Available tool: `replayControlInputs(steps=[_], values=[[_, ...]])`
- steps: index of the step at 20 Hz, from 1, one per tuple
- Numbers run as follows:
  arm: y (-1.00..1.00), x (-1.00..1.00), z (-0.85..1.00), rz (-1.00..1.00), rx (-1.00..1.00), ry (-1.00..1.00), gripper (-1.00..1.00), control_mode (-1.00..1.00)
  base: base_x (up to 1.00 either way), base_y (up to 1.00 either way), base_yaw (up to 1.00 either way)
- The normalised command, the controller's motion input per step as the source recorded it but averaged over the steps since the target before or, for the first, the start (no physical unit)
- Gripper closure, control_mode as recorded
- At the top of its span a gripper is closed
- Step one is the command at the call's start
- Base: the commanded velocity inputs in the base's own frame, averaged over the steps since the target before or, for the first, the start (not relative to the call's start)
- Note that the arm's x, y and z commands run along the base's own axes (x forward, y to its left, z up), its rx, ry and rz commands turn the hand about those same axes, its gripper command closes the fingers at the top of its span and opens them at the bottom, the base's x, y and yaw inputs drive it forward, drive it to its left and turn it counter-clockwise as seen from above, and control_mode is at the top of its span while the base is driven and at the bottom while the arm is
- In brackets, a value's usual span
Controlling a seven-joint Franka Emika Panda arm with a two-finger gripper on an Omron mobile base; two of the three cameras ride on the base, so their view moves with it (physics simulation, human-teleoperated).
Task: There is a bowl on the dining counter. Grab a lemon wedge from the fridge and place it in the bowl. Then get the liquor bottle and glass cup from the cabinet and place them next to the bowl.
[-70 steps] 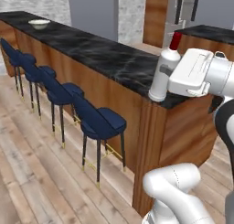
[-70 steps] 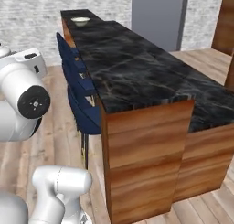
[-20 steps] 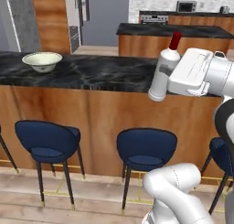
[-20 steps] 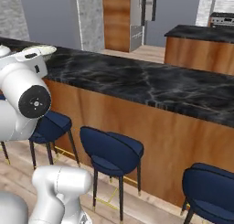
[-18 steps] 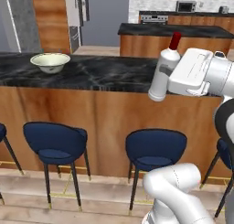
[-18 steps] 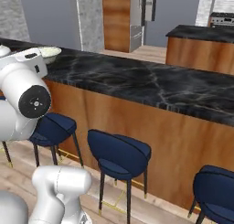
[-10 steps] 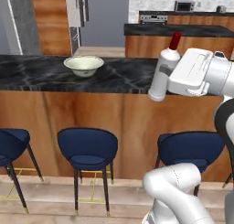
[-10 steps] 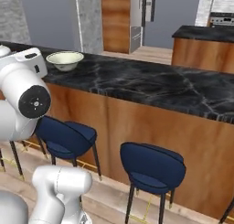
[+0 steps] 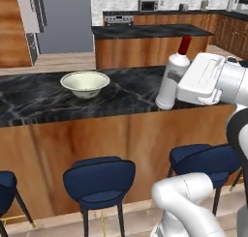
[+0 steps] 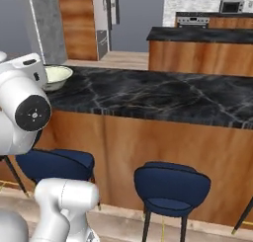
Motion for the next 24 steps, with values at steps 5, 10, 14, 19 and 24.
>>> replayControlInputs(steps=[5, 10, 14, 19, 24], values=[[0.00, 0.00, 0.00, 0.00, 0.00, 0.00, 1.00, 1.00, 0.77, 0.37, -0.41], [0.00, 0.00, 0.00, 0.00, 0.00, 0.00, 1.00, 1.00, 0.89, 0.26, -0.25], [0.00, 0.00, 0.00, 0.00, 0.00, 0.00, 1.00, 1.00, 0.99, 0.25, -0.15], [0.02, 0.88, -0.44, 0.14, 0.00, 0.01, 1.00, -1.00, 0.00, 0.00, 0.00], [0.00, 0.80, -0.54, 0.23, -0.04, 0.00, 1.00, -1.00, 0.00, 0.00, 0.00]])
